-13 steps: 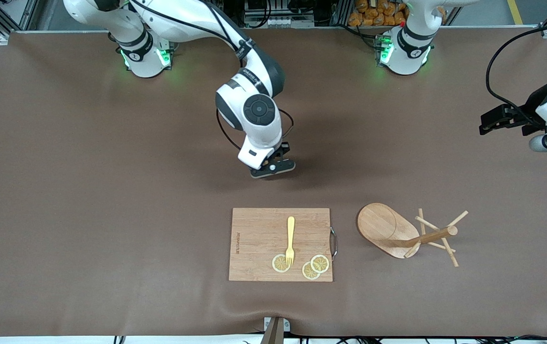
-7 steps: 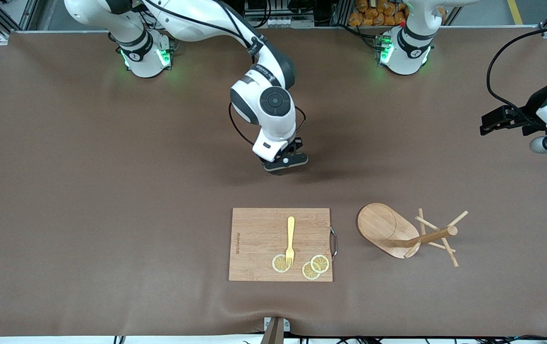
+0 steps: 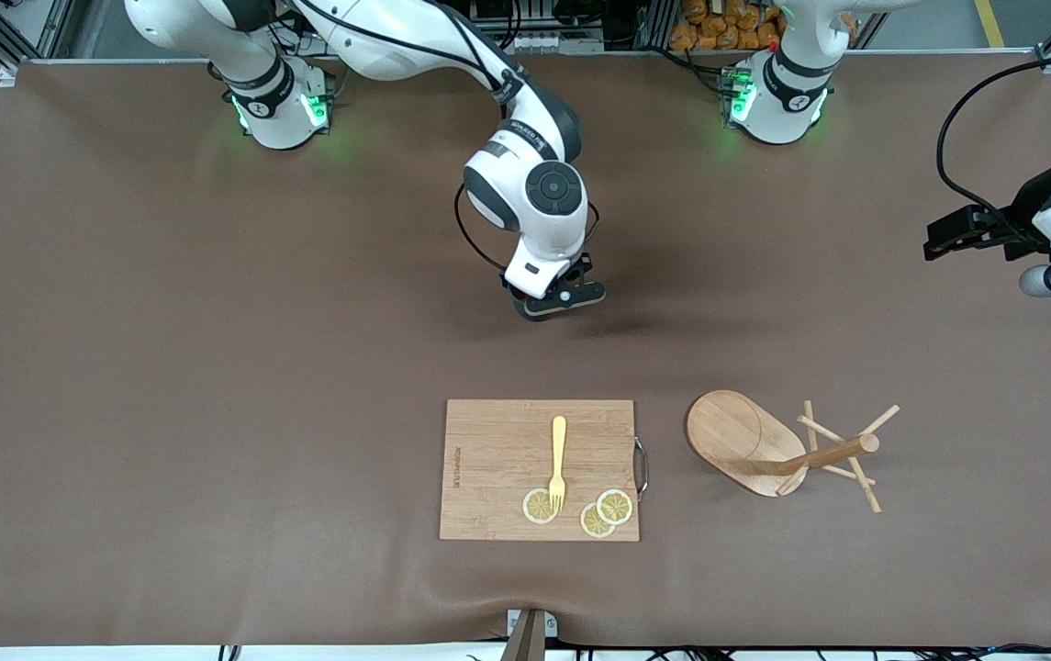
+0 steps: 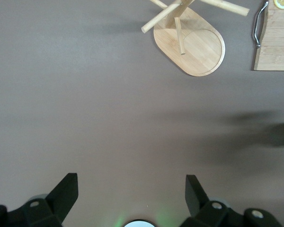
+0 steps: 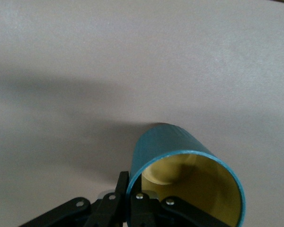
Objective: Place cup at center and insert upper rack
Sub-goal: 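Lift the mug with the right gripper and carry it toward the table center, then lower the mug onto the table center and open the right gripper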
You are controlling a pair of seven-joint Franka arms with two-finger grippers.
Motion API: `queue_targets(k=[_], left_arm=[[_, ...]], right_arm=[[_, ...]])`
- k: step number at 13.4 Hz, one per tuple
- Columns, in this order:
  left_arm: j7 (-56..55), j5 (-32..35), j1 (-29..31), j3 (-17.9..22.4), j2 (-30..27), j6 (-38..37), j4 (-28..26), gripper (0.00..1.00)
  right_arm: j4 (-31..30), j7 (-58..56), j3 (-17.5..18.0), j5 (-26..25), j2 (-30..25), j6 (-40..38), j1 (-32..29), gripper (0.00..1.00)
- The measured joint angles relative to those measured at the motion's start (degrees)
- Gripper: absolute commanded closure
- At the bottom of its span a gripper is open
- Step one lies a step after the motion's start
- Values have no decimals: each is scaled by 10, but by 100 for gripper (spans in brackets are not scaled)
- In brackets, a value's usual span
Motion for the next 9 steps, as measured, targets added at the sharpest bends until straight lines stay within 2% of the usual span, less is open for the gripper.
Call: queue_targets(k=[6,7,8,9], left_arm=[[0,0,-1,-1,0,1,0,0],[0,0,-1,-2,0,1,0,0],[0,0,-1,-2,0,1,0,0],[0,0,-1,-2,0,1,0,0]], right_arm=[[1,0,0,0,0,0,2,100],[1,0,0,0,1,0,2,88],[1,0,-1,0,3,0,2,80],[1,0,-1,0,5,1,2,63]])
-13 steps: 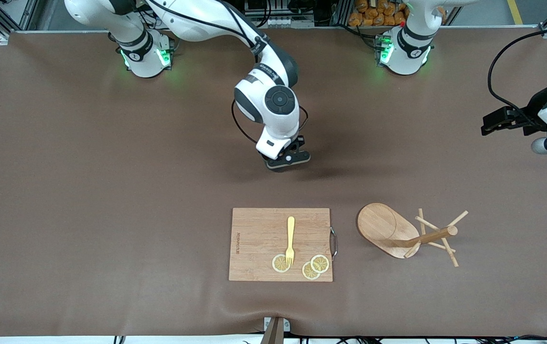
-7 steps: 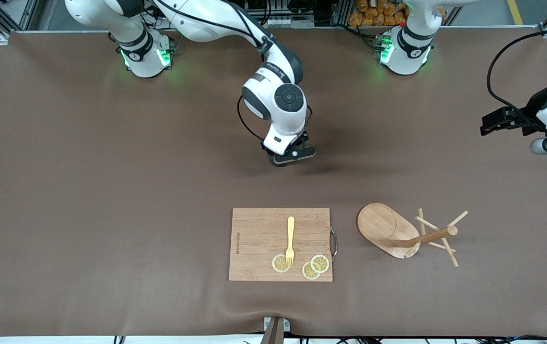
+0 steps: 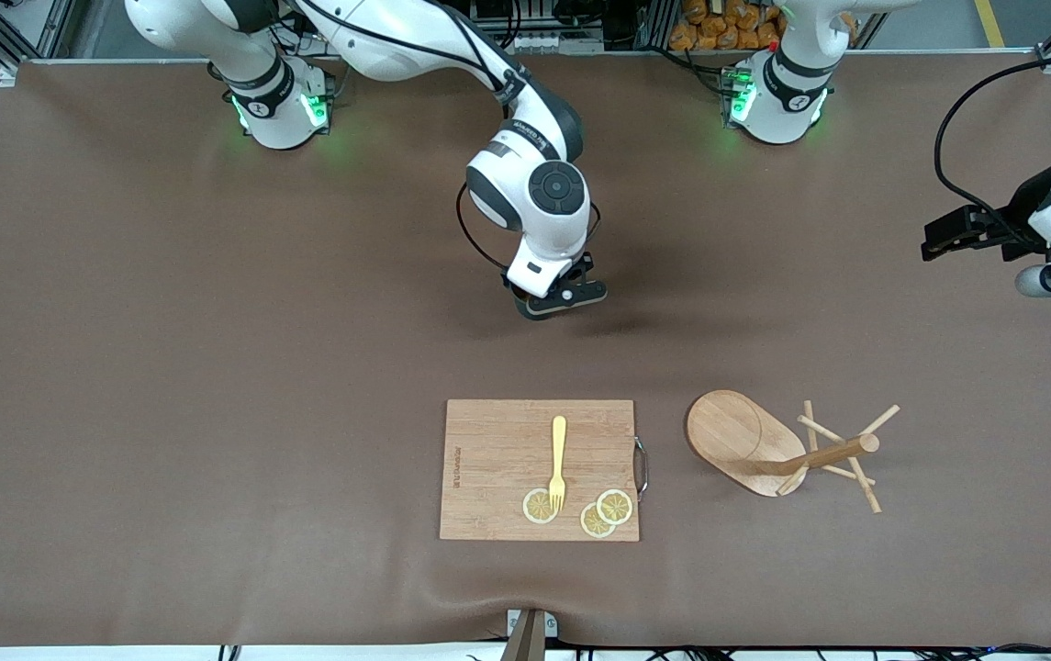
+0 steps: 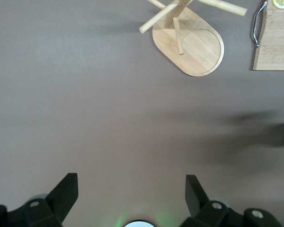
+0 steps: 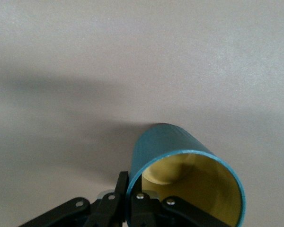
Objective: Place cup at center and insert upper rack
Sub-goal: 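Lower the mug onto the table center and open the right gripper, then retract the right gripper while the left gripper moves above the mug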
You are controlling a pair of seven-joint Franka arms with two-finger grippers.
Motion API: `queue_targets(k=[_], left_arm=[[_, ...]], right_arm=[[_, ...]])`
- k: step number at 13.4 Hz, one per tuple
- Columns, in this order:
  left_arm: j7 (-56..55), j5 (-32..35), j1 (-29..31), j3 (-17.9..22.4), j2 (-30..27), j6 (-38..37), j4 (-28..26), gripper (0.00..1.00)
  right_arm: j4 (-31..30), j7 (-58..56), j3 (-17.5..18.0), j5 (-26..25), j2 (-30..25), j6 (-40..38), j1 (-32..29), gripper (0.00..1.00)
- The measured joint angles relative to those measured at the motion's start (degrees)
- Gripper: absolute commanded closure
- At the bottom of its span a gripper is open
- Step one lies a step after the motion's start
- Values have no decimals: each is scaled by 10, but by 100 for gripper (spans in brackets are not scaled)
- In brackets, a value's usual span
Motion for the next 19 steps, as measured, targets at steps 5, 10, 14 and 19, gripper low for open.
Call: queue_targets(k=[5,10,14,19], left_arm=[[0,0,0,0,-1,0,1,0],[-3,0,-1,-18,-15,-2,3,0],[-52,0,-3,-75,-53,-27,5,0],[-157,0,-4,-157,-91,-47,5,0]], right_arm=[[0,0,-6,0,2,4,0,25],[18,0,-10,0,1,4,0,18],[49,5,-16,8,-51,-68,-35,0],[58,-19,-21,9,-225,-211,-167,0]])
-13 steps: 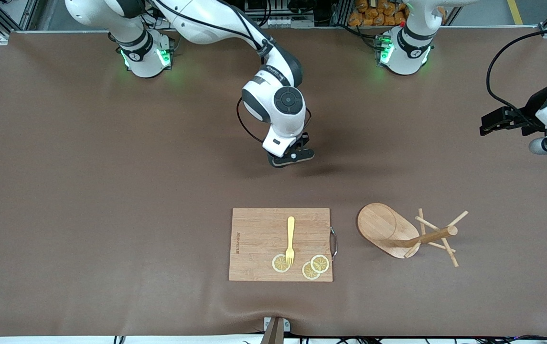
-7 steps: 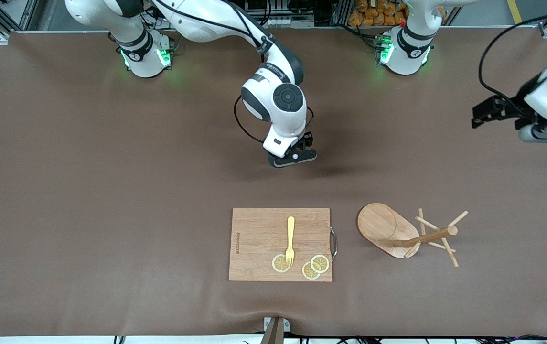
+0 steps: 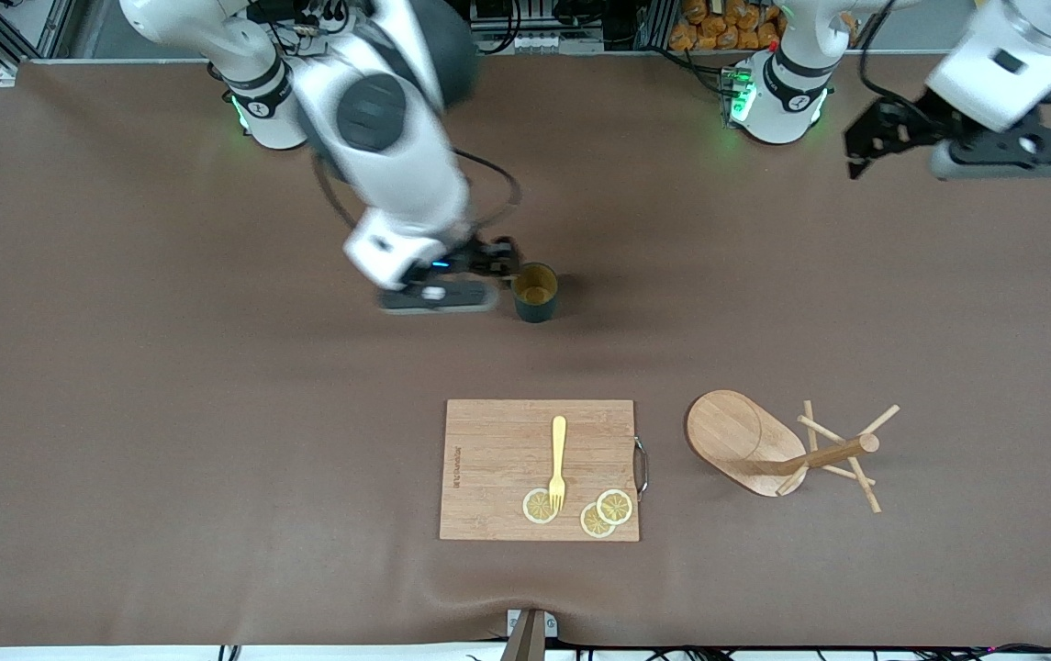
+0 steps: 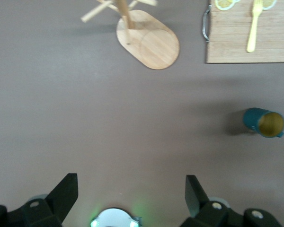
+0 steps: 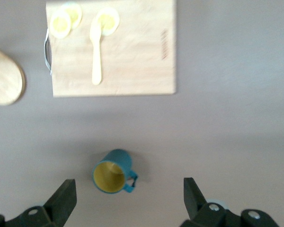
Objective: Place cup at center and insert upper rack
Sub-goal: 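Retract the right gripper while the left gripper moves above the mug, then lower the left gripper and grasp the mug's handle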
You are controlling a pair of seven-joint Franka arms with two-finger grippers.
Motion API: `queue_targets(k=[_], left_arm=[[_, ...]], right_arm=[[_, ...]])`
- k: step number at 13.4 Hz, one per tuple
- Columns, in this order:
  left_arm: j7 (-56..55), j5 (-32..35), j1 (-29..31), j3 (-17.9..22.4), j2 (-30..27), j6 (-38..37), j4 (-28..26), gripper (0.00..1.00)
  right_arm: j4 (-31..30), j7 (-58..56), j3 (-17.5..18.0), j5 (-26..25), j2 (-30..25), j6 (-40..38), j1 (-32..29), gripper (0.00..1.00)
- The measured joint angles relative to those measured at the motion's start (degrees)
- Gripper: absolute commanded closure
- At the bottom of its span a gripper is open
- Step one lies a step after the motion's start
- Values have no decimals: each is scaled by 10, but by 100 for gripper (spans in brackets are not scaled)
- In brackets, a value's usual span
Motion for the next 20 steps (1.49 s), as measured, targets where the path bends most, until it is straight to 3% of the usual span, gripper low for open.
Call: queue_targets(k=[4,8,10,12,16,20], left_arm=[[-138,0,-6,-119,2,37,-1,0],[-280,19,-9,-197,29,124,-7,0],[-381,96,-28,-237,64,151,-11,0],[-485,173,-87,-253,117,176,-13,0],[-724,384,-237,-252,277,220,-3,0],[-889,577,-314,-245,417,222,15,0]], right_arm=[[-6,-124,-2,-3,-77,-79,-145,0],[-15,-280,-2,-50,-111,-99,-261,0],[-20,-338,-1,-61,-117,-100,-298,0],[-36,-390,-1,-62,-125,-100,-335,0],[-49,-414,-1,-63,-131,-126,-390,0],[-64,-445,1,-68,-140,-127,-404,0]])
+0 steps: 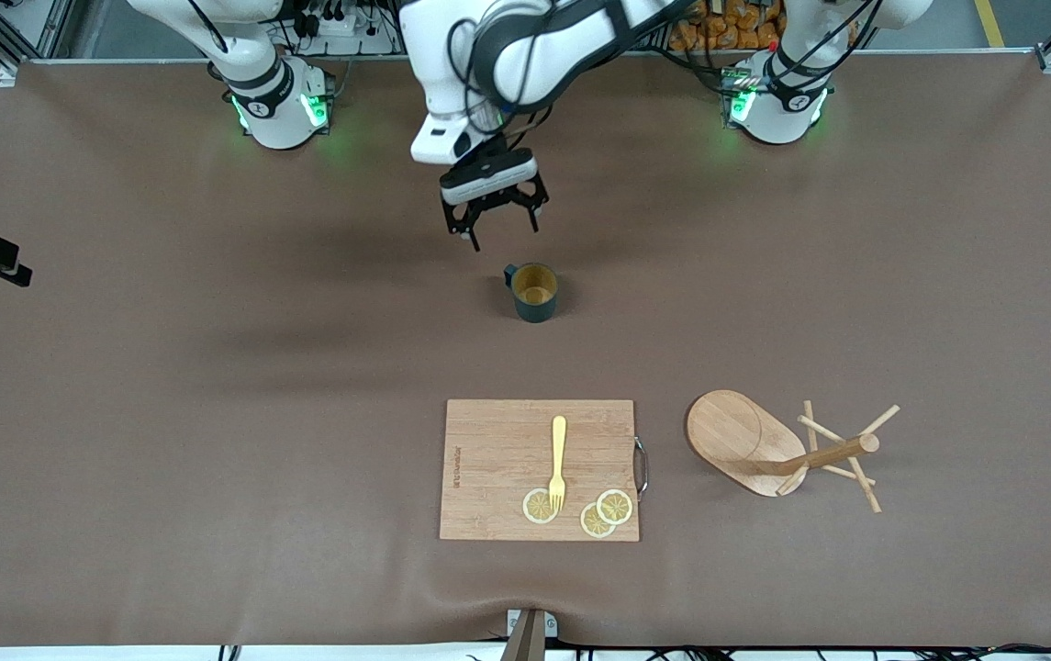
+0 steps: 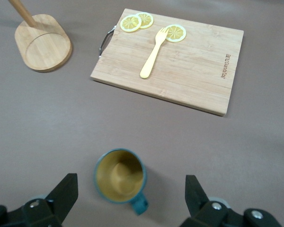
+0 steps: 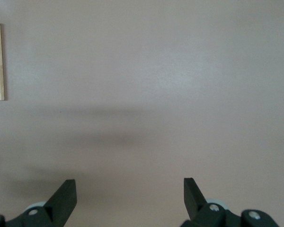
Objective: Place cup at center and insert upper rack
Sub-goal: 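Lower the left gripper and grasp the mug's handle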
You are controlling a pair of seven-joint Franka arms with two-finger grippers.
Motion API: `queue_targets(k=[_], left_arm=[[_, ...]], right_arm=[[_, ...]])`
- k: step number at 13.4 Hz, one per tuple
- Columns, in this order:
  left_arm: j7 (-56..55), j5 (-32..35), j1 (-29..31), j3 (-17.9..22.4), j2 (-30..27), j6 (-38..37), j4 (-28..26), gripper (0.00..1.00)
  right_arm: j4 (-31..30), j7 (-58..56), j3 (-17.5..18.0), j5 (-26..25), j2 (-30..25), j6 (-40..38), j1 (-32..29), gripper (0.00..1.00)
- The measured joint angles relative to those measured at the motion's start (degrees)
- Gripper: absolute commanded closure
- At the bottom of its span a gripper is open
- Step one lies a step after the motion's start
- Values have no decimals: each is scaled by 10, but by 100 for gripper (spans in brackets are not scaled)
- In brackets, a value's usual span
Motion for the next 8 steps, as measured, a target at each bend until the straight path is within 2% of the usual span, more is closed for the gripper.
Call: queue_targets(k=[2,5,8], left_arm=[[-54,49,-45,33,36,0,5,0],[-118,52,-104,89,61,-1,13,1],[-198,38,-124,97,88,-2,27,4]], right_arm=[[-2,-1,6,-16,-2,0,0,0],[-4,-10,8,-21,-2,0,0,0],[-5,-13,8,-21,-2,0,0,0]])
